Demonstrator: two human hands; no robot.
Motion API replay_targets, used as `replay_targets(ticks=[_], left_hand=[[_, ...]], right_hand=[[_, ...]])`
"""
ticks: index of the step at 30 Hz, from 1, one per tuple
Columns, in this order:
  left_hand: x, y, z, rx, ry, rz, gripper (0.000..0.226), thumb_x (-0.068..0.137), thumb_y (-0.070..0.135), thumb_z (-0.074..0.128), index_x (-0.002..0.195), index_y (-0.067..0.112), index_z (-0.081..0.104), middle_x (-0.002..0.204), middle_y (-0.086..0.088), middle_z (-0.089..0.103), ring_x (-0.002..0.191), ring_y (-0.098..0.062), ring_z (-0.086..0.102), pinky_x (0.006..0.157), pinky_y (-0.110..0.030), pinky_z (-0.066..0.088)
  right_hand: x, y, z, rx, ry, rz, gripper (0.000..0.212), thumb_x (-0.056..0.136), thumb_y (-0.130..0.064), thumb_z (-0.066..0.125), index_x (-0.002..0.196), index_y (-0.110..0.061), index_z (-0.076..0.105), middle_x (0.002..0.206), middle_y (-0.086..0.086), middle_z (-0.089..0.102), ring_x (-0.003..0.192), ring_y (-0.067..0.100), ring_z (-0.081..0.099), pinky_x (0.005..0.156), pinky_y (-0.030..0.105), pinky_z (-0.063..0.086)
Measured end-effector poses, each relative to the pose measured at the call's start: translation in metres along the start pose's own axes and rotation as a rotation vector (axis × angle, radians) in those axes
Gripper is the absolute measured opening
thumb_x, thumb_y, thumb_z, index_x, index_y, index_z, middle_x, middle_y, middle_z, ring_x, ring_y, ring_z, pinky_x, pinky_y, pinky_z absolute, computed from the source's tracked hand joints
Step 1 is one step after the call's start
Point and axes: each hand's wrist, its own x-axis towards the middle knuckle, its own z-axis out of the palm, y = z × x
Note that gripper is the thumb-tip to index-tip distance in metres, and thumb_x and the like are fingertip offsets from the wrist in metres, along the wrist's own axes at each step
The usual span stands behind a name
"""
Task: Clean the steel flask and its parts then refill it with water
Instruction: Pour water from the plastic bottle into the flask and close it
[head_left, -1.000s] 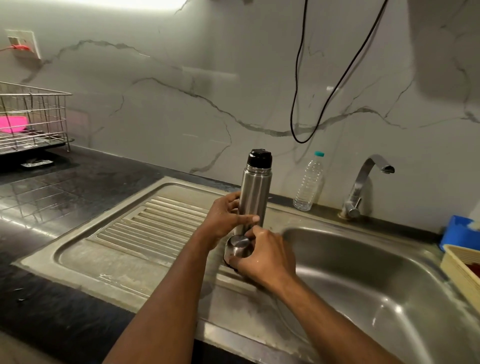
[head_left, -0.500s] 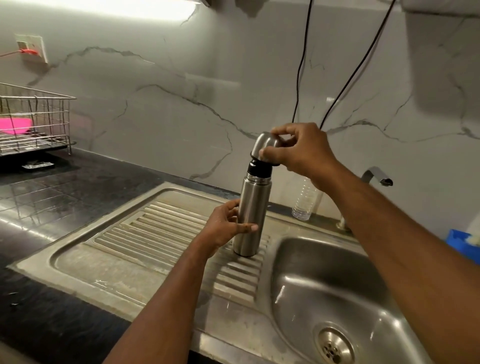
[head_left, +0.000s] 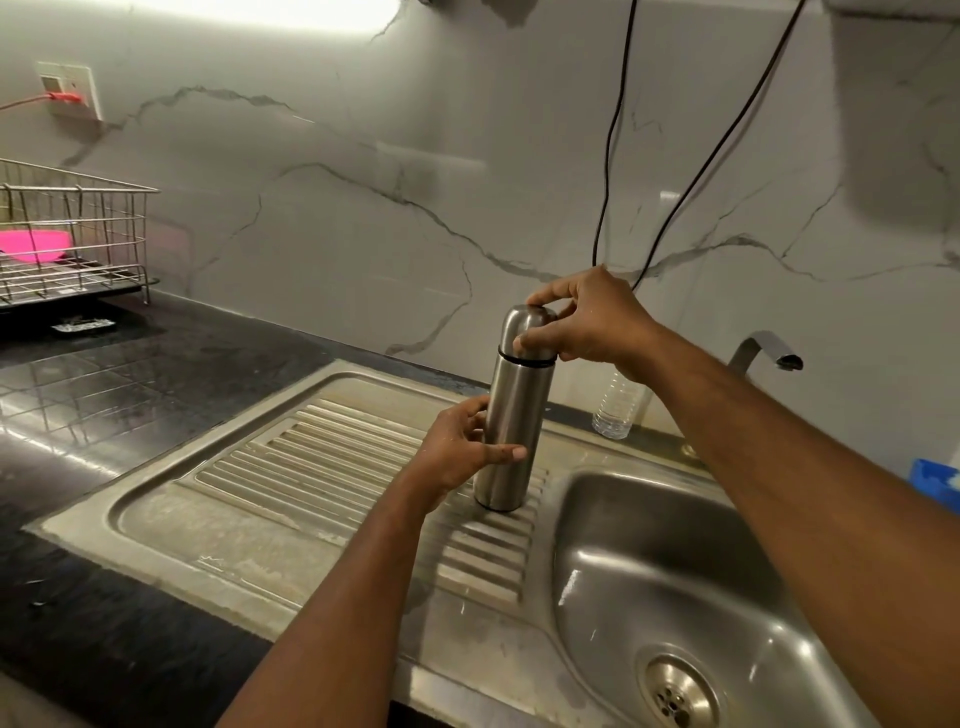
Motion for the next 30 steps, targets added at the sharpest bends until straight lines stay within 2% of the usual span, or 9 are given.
replay_targets(ticks=[3, 8, 11, 14, 19, 22, 26, 28, 30], left_hand=[[0.000, 0.000, 0.001, 0.003, 0.007, -0.002, 0.073, 0.073, 0.021, 0.094, 0.136, 0.036, 0.061, 0.125, 0.000, 0.073, 0.120, -0.019, 0.068, 0.107, -0.053, 0.053], [0.000, 0.001, 0.003, 0.004, 0.022, 0.000, 0.072, 0.075, 0.020, 0.093, 0.137, 0.036, 0.060, 0.125, 0.000, 0.073, 0.120, -0.020, 0.068, 0.106, -0.050, 0.054], [0.000, 0.001, 0.003, 0.005, 0.030, 0.004, 0.071, 0.076, 0.021, 0.093, 0.137, 0.037, 0.060, 0.127, 0.000, 0.071, 0.121, -0.020, 0.066, 0.106, -0.049, 0.054], [0.000, 0.000, 0.004, 0.005, 0.035, 0.004, 0.069, 0.077, 0.020, 0.092, 0.135, 0.038, 0.059, 0.129, -0.001, 0.070, 0.123, -0.021, 0.065, 0.106, -0.050, 0.053], [-0.001, -0.001, 0.005, 0.011, 0.042, 0.007, 0.071, 0.078, 0.020, 0.091, 0.139, 0.034, 0.059, 0.128, -0.002, 0.070, 0.122, -0.022, 0.065, 0.105, -0.049, 0.054], [-0.002, 0.000, 0.004, -0.006, 0.039, -0.005, 0.070, 0.078, 0.016, 0.090, 0.139, 0.033, 0.060, 0.127, -0.002, 0.072, 0.123, -0.022, 0.065, 0.107, -0.051, 0.053], [-0.004, 0.002, 0.002, -0.023, 0.018, -0.015, 0.065, 0.079, 0.012, 0.088, 0.136, 0.032, 0.063, 0.123, 0.000, 0.075, 0.121, -0.020, 0.068, 0.108, -0.052, 0.052], [-0.004, 0.003, 0.001, -0.022, 0.010, -0.015, 0.064, 0.079, 0.012, 0.088, 0.135, 0.032, 0.064, 0.122, 0.000, 0.076, 0.121, -0.021, 0.068, 0.108, -0.052, 0.052], [-0.005, 0.005, 0.000, -0.022, -0.008, -0.016, 0.062, 0.081, 0.012, 0.087, 0.135, 0.032, 0.064, 0.122, 0.000, 0.076, 0.121, -0.020, 0.068, 0.109, -0.053, 0.052]], right_hand=[[0.000, 0.003, 0.002, 0.003, 0.024, 0.016, 0.062, 0.073, -0.025, 0.094, 0.129, -0.014, 0.068, 0.117, 0.006, 0.067, 0.096, 0.020, 0.068, 0.073, 0.033, 0.065], [-0.001, -0.002, 0.004, -0.044, 0.052, 0.047, 0.066, 0.068, -0.036, 0.097, 0.122, -0.010, 0.069, 0.103, 0.005, 0.069, 0.083, 0.019, 0.072, 0.071, 0.036, 0.067], [0.002, -0.006, 0.005, -0.092, 0.075, 0.066, 0.062, 0.065, -0.041, 0.097, 0.110, -0.008, 0.072, 0.091, 0.000, 0.067, 0.077, 0.021, 0.075, 0.068, 0.040, 0.067], [0.006, -0.009, 0.007, -0.182, 0.082, 0.089, 0.057, 0.064, -0.050, 0.095, 0.097, -0.008, 0.075, 0.082, 0.006, 0.073, 0.070, 0.023, 0.076, 0.069, 0.042, 0.067], [0.008, -0.014, 0.008, -0.254, 0.095, 0.122, 0.059, 0.062, -0.056, 0.094, 0.088, -0.007, 0.074, 0.073, 0.007, 0.075, 0.058, 0.018, 0.075, 0.065, 0.039, 0.067], [0.008, -0.025, 0.011, -0.328, 0.138, 0.157, 0.057, 0.063, -0.054, 0.095, 0.085, -0.010, 0.067, 0.070, 0.006, 0.072, 0.051, 0.016, 0.072, 0.054, 0.029, 0.063], [0.004, -0.037, 0.015, -0.387, 0.178, 0.136, 0.057, 0.062, -0.053, 0.096, 0.078, -0.016, 0.056, 0.071, 0.003, 0.066, 0.054, 0.017, 0.070, 0.050, 0.027, 0.059], [0.004, -0.041, 0.012, -0.406, 0.120, 0.144, 0.057, 0.063, -0.053, 0.096, 0.079, -0.013, 0.059, 0.073, 0.005, 0.068, 0.057, 0.019, 0.071, 0.054, 0.030, 0.062], [0.005, -0.044, 0.005, -0.405, -0.004, 0.166, 0.060, 0.065, -0.053, 0.094, 0.092, -0.008, 0.065, 0.086, 0.009, 0.072, 0.071, 0.023, 0.074, 0.064, 0.038, 0.066]])
